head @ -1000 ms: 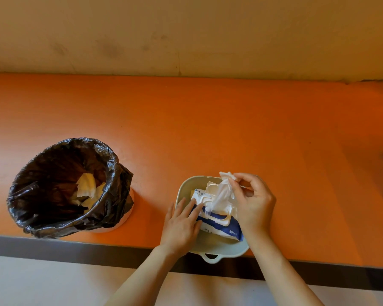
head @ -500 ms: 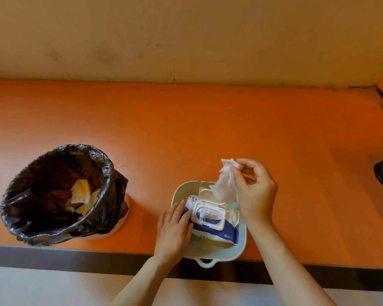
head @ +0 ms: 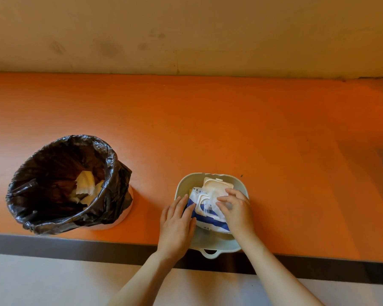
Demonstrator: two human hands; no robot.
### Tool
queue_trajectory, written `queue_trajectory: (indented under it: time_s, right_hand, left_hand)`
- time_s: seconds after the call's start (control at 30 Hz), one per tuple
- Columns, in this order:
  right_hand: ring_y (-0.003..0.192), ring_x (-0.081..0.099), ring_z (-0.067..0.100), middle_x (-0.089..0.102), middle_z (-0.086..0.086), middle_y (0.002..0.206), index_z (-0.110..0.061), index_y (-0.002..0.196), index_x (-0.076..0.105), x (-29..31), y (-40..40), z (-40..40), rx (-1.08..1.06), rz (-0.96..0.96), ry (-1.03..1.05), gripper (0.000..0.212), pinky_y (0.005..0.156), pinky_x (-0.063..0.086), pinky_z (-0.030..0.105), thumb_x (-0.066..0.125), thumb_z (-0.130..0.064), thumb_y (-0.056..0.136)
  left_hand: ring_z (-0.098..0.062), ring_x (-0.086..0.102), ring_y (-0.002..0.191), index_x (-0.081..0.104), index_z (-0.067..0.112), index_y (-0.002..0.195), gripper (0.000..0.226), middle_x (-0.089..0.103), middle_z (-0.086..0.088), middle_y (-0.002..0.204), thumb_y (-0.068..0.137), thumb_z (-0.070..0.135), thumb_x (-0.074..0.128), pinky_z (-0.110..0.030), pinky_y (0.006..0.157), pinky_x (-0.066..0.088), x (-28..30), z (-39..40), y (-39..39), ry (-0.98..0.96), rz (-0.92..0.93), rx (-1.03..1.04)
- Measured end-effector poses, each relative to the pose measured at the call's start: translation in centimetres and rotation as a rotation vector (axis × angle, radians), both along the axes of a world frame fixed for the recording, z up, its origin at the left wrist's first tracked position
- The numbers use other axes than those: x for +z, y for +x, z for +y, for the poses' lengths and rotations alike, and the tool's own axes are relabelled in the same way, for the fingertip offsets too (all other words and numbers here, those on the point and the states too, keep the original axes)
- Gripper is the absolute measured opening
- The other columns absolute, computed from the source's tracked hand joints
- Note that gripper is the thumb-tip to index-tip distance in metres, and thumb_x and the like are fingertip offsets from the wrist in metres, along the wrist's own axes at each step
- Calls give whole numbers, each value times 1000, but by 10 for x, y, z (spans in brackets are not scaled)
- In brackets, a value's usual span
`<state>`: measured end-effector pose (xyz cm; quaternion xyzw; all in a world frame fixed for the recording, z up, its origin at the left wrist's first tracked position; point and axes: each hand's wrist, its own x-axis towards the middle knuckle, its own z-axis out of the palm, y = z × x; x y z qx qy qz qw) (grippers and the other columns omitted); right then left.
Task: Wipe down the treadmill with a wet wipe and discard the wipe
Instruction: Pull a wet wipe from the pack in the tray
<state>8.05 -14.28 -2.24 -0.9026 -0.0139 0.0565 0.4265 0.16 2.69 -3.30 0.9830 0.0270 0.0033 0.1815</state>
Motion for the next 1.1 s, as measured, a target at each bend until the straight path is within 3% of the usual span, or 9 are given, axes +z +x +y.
queue_trajectory:
  time_s: [0.07, 0.2, 0.3, 0.47, 0.57, 0.73, 0.93, 1.0, 1.1]
  right_hand:
    - [123, 51, 23, 57, 5, 134, -11, 106, 76, -3, -5, 1, 44, 31, -70, 18, 103, 47, 40, 72, -16, 89]
    - [139, 35, 21, 38, -1, 154, -22, 137, 58, -3, -16, 1, 251, 54, -296, 42, 109, 36, 33, 63, -27, 96]
    - [142, 28, 21, 32, -3, 158, -26, 145, 48, -5, -16, 0, 291, 64, -391, 53, 112, 31, 32, 64, -29, 94]
    - [127, 43, 24, 54, 2, 137, -17, 131, 63, -13, -16, -3, 257, 9, -337, 42, 102, 34, 28, 70, -17, 89]
    - [115, 53, 33, 65, 9, 120, -8, 114, 73, -18, -19, -6, 212, -14, -278, 37, 95, 40, 35, 80, -7, 77]
    - [100, 60, 33, 69, 12, 104, -5, 100, 77, -13, -21, -11, 167, -16, -155, 28, 85, 43, 31, 78, 6, 74]
    - [101, 60, 27, 67, 11, 106, -3, 105, 75, 111, -39, -33, 125, -12, -54, 28, 84, 53, 35, 70, 9, 81]
    - [100, 59, 22, 66, 10, 109, -3, 108, 74, 180, -44, -42, 108, -11, -42, 27, 81, 51, 26, 70, 7, 83]
    - [100, 51, 10, 65, 7, 112, -3, 112, 73, 297, -49, -59, 73, -13, -79, 26, 76, 37, 7, 69, 2, 86]
  left_hand:
    - [-24, 39, 139, 59, 22, 133, 47, 46, -4, 149, 98, 36, 32, -45, 110, 31, -1, 0, -1, 1, 1, 3]
    - [-23, 36, 140, 57, 23, 135, 48, 44, -3, 151, 98, 37, 30, -43, 113, 25, -6, -1, -3, 11, 13, 9]
    - [-24, 38, 139, 58, 23, 134, 47, 46, -4, 149, 98, 36, 31, -44, 112, 27, -6, -4, -4, 17, 17, 9]
    - [-22, 36, 139, 57, 23, 134, 45, 47, -4, 148, 99, 35, 32, -41, 113, 25, -9, -8, -2, 15, -7, 4]
    - [-22, 35, 139, 56, 22, 134, 44, 47, -4, 148, 99, 35, 32, -41, 113, 24, -10, -9, -2, 12, -20, 4]
    - [-22, 38, 138, 59, 21, 130, 43, 48, -4, 147, 99, 35, 33, -39, 111, 22, 9, -9, 2, 34, -28, 24]
    - [-28, 44, 135, 60, 18, 130, 47, 51, -7, 145, 97, 35, 31, -46, 109, 30, 129, -16, -16, 17, 2, 123]
    - [-29, 45, 135, 61, 17, 130, 47, 52, -8, 144, 96, 35, 31, -49, 108, 34, 193, -25, -20, 5, 2, 131]
    - [-29, 44, 136, 59, 18, 130, 46, 50, -8, 145, 97, 34, 32, -51, 109, 32, 301, -45, -19, -13, -10, 99]
